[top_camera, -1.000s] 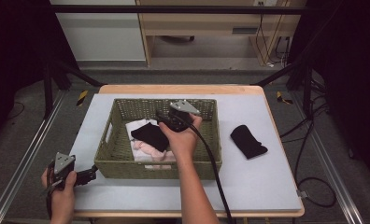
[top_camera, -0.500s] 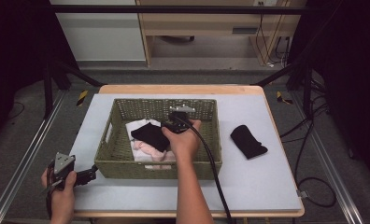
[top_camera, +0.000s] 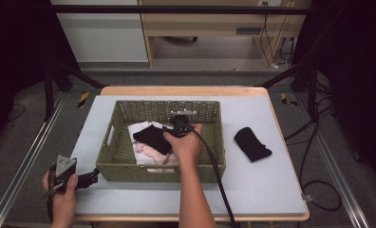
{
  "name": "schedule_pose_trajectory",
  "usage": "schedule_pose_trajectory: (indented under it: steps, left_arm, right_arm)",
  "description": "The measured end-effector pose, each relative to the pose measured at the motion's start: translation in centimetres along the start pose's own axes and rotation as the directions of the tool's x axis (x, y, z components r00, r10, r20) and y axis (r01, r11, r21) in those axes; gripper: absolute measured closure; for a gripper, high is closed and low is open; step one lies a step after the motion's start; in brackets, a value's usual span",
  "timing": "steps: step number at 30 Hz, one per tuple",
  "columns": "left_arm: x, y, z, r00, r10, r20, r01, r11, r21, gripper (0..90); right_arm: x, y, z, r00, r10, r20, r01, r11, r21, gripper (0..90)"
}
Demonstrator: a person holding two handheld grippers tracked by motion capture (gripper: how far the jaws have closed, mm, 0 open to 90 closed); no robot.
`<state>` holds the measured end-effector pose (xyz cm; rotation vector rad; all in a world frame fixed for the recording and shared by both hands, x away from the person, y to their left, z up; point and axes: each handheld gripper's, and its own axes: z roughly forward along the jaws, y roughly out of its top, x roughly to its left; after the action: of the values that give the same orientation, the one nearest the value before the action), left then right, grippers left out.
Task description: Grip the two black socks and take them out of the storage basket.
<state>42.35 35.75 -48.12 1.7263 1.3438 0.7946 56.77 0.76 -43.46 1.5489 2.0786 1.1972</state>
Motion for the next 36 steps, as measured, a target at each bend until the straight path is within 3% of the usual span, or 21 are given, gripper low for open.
schedule_pose_trajectory:
  steps: [2, 4, 5, 7, 12, 14, 15, 16, 17, 18, 19, 21, 23, 24, 25, 27, 28, 30, 33, 36]
  left_arm:
    - [0.0, 0.0, 0.0, 1.0, 0.001, 0.0, -0.001, 1.0, 0.0, 2.2]
    - [0.0, 0.0, 0.0, 1.0, -0.002, 0.0, 0.002, 1.0, -0.001, 2.2]
    - [0.0, 0.0, 0.0, 1.0, -0.002, 0.0, 0.002, 1.0, -0.001, 2.2]
    - [0.0, 0.0, 0.0, 1.0, -0.003, 0.0, 0.003, 1.0, -0.001, 2.2]
    - [0.0, 0.0, 0.0, 1.0, -0.006, 0.002, 0.006, 1.0, -0.001, 2.2]
    - [0.0, 0.0, 0.0, 1.0, -0.005, 0.002, 0.005, 1.0, -0.001, 2.2]
    - [0.0, 0.0, 0.0, 1.0, -0.004, 0.002, 0.004, 1.0, -0.002, 2.2]
    - [0.0, 0.0, 0.0, 1.0, -0.004, 0.002, 0.004, 1.0, -0.002, 2.2]
    - [0.1, 0.0, 0.0, 1.0, -0.006, 0.003, 0.006, 1.0, -0.001, 2.2]
    - [0.1, 0.0, 0.0, 1.0, -0.006, 0.003, 0.006, 1.0, -0.001, 2.2]
    - [0.1, 0.0, 0.0, 1.0, -0.007, 0.003, 0.007, 1.0, 0.0, 2.2]
    - [0.0, 0.0, 0.0, 1.0, -0.001, 0.002, 0.001, 1.0, 0.001, 2.2]
    - [0.0, 0.0, 0.0, 1.0, -0.003, 0.003, 0.003, 1.0, 0.001, 2.3]
    - [0.0, 0.0, 0.0, 1.0, -0.004, 0.002, 0.004, 1.0, -0.001, 2.3]
    - [0.1, 0.0, 0.0, 1.0, -0.006, 0.002, 0.006, 1.0, -0.001, 2.3]
    - [0.1, 0.0, 0.0, 1.0, -0.006, 0.002, 0.006, 1.0, -0.001, 2.3]
    - [0.0, 0.0, 0.0, 1.0, -0.002, 0.001, 0.002, 1.0, -0.001, 2.3]
    - [0.0, 0.0, 0.0, 1.0, -0.001, 0.002, 0.001, 1.0, -0.001, 2.3]
    - [0.0, 0.0, 0.0, 1.0, -0.004, 0.002, 0.004, 1.0, -0.001, 2.3]
    - [0.1, 0.0, 0.0, 1.0, -0.005, 0.002, 0.005, 1.0, -0.001, 2.3]
  right_arm:
    - [0.0, -0.1, 0.1, 1.0, 0.007, 0.002, -0.007, 0.9999, 0.015, 51.7]
    - [0.0, -0.3, 0.4, 1.0, 0.001, 0.006, -0.001, 0.9981, 0.061, 51.1]
    - [0.1, -0.6, 0.8, 1.0, -0.002, 0.005, 0.001, 0.9932, 0.116, 50.4]
    - [0.0, -0.8, 1.1, 0.9997, -0.025, 0.007, 0.024, 0.9887, 0.148, 50.2]
    - [-0.2, -0.9, 1.4, 0.9974, -0.069, 0.019, 0.065, 0.9824, 0.175, 54.4]
    - [-0.2, -1.0, 1.5, 0.997, -0.078, 0.002, 0.076, 0.9796, 0.186, 57.7]
    - [-0.1, -1.2, 1.6, 0.9961, -0.086, -0.021, 0.088, 0.9746, 0.206, 66.4]
    - [-0.1, -1.2, 1.6, 0.9961, -0.086, -0.021, 0.088, 0.9746, 0.206, 66.4]
    - [0.1, -1.3, 1.5, 0.9949, -0.091, -0.042, 0.098, 0.9706, 0.22, 76.1]
    - [0.1, -1.3, 1.5, 0.9949, -0.091, -0.042, 0.098, 0.9706, 0.22, 76.1]
    - [0.2, -1.1, 1.2, 0.9917, -0.12, -0.047, 0.127, 0.9684, 0.215, 83.4]
    - [0.3, -1.0, 1.0, 0.9913, -0.12, -0.053, 0.129, 0.97, 0.207, 84.8]
    - [0.4, -0.9, 0.8, 0.9901, -0.128, -0.058, 0.137, 0.9716, 0.193, 85.1]
    - [0.4, -0.7, 0.7, 0.989, -0.136, -0.06, 0.144, 0.9751, 0.169, 85.4]
    - [0.6, -0.4, 0.2, 0.9871, -0.15, -0.056, 0.155, 0.9818, 0.109, 85.7]
    - [0.7, -0.3, 0.0, 0.9859, -0.159, -0.054, 0.163, 0.9827, 0.087, 85.8]
    - [0.9, -0.1, -0.5, 0.9835, -0.174, -0.049, 0.175, 0.9843, 0.019, 86.0]
    - [0.9, 0.0, -0.8, 0.9821, -0.183, -0.047, 0.182, 0.9832, -0.008, 86.1]
    - [1.0, 0.4, -1.6, 0.9818, -0.188, -0.028, 0.183, 0.9754, -0.122, 86.6]
    - [1.0, 0.8, -2.6, 0.9832, -0.181, -0.019, 0.172, 0.9559, -0.238, 87.2]
